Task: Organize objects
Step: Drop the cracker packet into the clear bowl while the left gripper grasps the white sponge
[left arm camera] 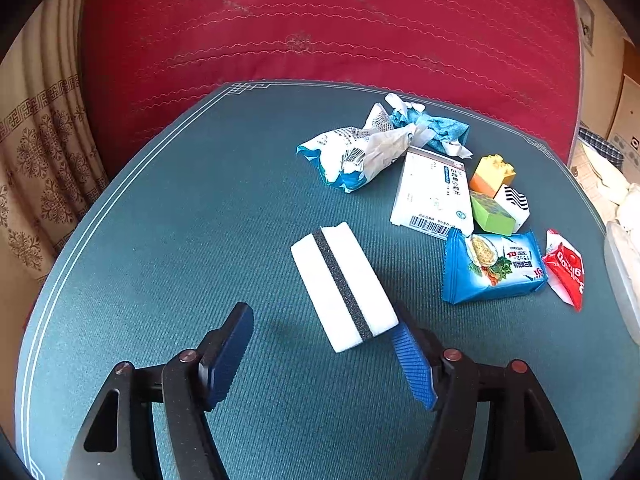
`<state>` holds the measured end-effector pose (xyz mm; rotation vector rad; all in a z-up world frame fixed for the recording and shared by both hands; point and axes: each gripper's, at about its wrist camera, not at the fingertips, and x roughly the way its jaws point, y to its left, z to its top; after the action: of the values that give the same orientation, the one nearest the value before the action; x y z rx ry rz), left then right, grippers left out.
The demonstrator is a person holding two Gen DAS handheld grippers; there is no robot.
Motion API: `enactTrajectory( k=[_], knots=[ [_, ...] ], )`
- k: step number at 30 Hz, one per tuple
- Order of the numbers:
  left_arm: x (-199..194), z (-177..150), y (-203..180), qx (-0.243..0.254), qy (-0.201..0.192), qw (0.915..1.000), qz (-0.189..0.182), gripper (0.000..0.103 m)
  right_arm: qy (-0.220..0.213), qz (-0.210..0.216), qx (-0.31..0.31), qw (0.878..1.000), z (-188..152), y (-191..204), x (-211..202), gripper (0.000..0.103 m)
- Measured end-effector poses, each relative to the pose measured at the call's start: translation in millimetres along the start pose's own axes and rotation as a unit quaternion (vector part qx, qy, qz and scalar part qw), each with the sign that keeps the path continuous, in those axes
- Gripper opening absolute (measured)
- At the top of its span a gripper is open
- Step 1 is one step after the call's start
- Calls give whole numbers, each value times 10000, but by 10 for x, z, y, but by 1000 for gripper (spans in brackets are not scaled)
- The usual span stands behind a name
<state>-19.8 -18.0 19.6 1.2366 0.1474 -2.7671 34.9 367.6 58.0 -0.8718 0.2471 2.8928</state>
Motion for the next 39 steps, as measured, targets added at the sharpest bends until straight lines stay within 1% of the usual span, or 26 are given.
enactTrajectory(
  k=[3, 5, 7, 9, 10, 12, 14, 19, 23, 27, 30, 33, 39],
  knots=[
    [15, 10, -22, 7, 22, 10000, 20, 73, -65, -270, -36, 9996, 66, -106, 128, 44],
    [26, 19, -26, 0, 59, 10000, 25, 72, -83, -385, 17, 9992, 92, -166, 176, 50],
    [41, 35, -18, -58, 109, 9999, -18, 69, -140, -386, 58, 9991, 104, -202, 171, 55],
    [48, 50, -21, -104, 158, 9998, -114, 59, -210, -382, 3, 9990, 104, -195, 141, 56],
    [47, 58, -31, -110, 169, 9997, -155, 57, -242, -394, -51, 9989, 99, -181, 123, 56],
    [35, 63, -72, -59, 170, 9996, -205, 44, -262, -379, -132, 9988, 77, -151, 99, 56],
    [24, 60, -129, 20, 153, 9997, -210, 38, -250, -329, -140, 9990, 62, -155, 85, 56],
    [9, 66, -190, 93, 132, 9998, -151, 37, -176, -306, -26, 9994, 14, -253, 76, 56],
    [-80, 94, -294, 203, 65, 9995, -212, 37, -198, -364, 14, 9991, -18, -324, 33, 56],
    [-211, 113, -606, 563, -74, 9975, -423, 37, -315, -507, 61, 9982, -13, -413, -29, 56],
    [-301, 105, -954, 945, -159, 9931, -674, 37, -405, -723, 120, 9965, -15, -523, -64, 56],
    [-372, 88, -1341, 1332, -219, 9862, -962, 37, -418, -807, 306, 9954, -16, -679, -93, 56],
    [-438, 97, -2091, 1868, -216, 9690, -1604, 37, -399, -843, 574, 9940, -10, -879, -107, 56]
  ],
)
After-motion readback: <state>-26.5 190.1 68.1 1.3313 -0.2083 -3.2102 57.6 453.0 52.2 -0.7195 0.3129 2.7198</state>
